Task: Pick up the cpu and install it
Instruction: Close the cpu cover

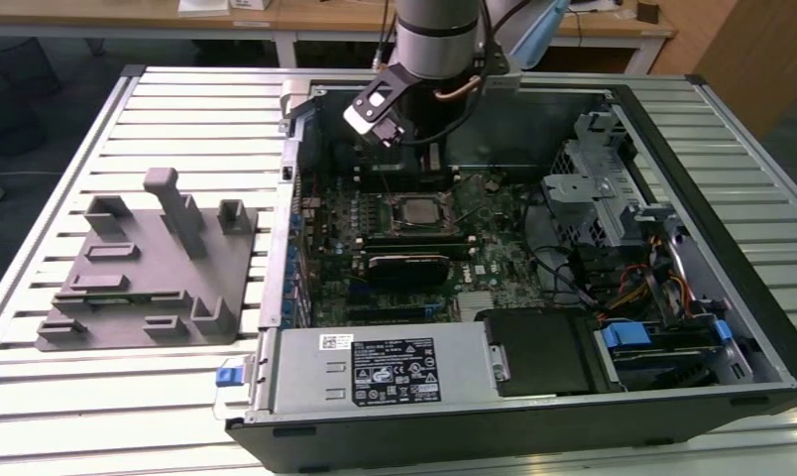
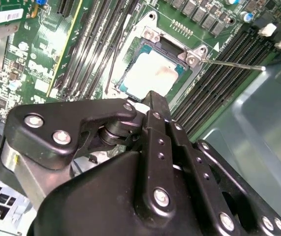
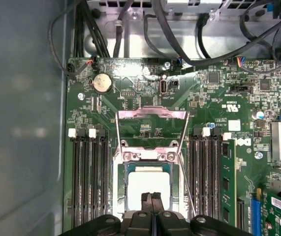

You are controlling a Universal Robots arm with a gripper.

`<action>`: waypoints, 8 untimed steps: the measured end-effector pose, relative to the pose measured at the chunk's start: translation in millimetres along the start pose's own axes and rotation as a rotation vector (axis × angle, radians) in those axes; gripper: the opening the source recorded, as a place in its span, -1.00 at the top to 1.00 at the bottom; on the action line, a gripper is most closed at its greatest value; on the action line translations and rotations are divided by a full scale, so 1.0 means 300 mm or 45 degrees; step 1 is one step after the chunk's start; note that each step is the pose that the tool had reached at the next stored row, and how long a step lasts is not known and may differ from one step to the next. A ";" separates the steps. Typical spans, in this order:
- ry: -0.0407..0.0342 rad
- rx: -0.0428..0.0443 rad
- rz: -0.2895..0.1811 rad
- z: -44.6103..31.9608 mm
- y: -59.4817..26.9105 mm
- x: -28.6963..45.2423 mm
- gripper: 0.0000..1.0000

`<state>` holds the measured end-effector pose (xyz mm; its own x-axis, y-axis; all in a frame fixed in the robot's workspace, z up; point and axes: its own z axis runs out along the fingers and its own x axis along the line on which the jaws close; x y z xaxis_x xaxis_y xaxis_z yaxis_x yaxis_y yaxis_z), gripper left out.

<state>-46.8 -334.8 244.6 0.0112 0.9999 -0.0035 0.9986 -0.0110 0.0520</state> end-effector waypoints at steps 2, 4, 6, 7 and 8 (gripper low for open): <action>0.0000 0.000 0.000 -0.013 0.001 0.000 0.79; 0.0004 0.000 0.000 -0.020 0.000 -0.001 0.79; 0.0002 0.000 0.000 -0.020 0.000 -0.006 0.79; 0.0002 0.000 0.000 -0.020 0.000 -0.009 0.79; 0.0002 0.000 0.000 -0.020 0.000 -0.012 0.79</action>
<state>-47.2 -338.4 250.6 0.0111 0.9999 -0.0033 0.9986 -0.0109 0.0520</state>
